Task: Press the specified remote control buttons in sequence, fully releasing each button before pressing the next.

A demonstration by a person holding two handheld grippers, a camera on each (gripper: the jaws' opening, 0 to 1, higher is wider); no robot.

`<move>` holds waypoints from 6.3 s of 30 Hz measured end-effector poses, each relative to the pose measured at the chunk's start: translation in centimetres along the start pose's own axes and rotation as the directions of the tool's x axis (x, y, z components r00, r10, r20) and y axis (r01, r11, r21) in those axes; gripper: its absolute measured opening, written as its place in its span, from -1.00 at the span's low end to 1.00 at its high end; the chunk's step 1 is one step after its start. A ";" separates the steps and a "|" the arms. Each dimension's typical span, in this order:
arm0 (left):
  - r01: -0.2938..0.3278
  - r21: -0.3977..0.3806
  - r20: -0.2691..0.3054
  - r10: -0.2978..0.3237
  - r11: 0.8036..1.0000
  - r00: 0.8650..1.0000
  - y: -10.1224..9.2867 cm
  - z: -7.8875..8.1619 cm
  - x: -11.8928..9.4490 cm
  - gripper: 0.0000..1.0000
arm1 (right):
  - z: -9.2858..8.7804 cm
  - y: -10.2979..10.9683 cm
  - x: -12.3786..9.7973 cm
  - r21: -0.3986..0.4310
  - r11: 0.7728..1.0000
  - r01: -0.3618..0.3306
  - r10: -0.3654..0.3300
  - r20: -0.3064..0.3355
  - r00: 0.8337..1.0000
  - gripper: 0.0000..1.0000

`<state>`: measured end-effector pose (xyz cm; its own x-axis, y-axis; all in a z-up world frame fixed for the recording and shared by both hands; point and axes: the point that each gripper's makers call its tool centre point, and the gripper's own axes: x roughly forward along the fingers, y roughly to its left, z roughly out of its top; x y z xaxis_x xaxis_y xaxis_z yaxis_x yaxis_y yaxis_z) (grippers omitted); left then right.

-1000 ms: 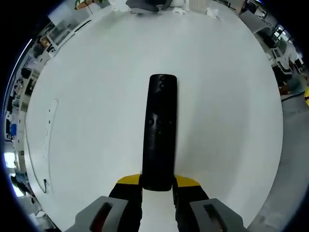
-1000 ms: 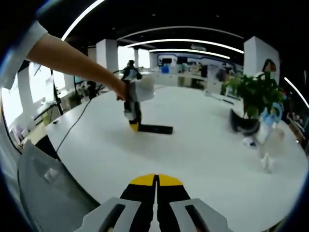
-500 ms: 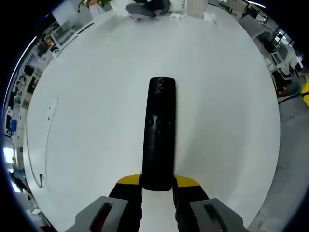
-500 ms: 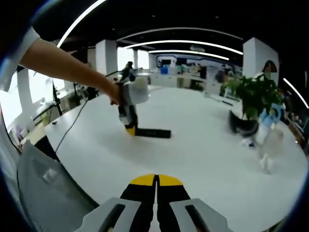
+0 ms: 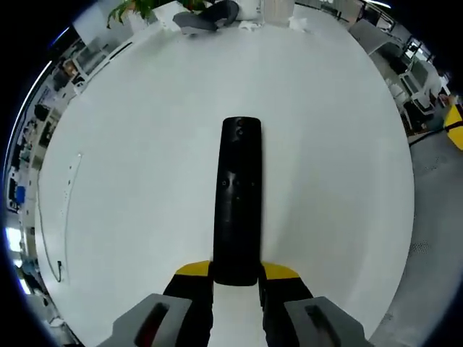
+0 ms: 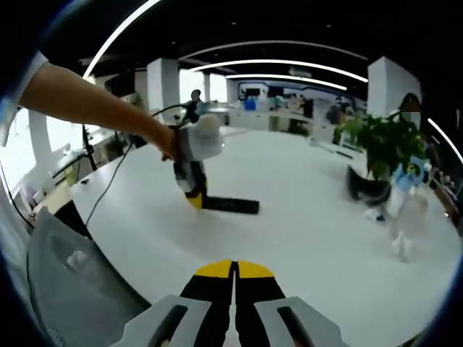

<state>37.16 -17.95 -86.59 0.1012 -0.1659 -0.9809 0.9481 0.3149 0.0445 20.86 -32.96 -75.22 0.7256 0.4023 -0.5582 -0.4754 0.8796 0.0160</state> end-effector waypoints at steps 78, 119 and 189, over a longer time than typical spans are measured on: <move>0.011 0.004 0.123 -0.011 1.000 0.992 -12.5 -1.5 -0.8 -0.53 | -0.6 -0.1 0.3 -0.011 1.000 -0.005 0.004 -0.031 1.000 -1.00; 0.020 0.036 0.111 -0.024 0.999 0.994 -17.4 -2.3 -1.3 -0.52 | 1.6 0.5 -0.5 0.056 0.996 -0.069 0.065 0.061 0.996 -1.00; 0.037 -0.089 0.577 0.021 0.995 0.816 -21.4 -2.4 -2.1 -0.50 | -7.3 1.0 6.2 0.581 0.812 -0.059 0.347 -0.399 0.848 -1.00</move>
<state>15.90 -22.13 -85.91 0.2769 -0.6680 -0.6907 0.9205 0.3907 -0.0088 21.30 -31.46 -84.76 0.2519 0.5457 -0.7992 -0.1397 0.8377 0.5279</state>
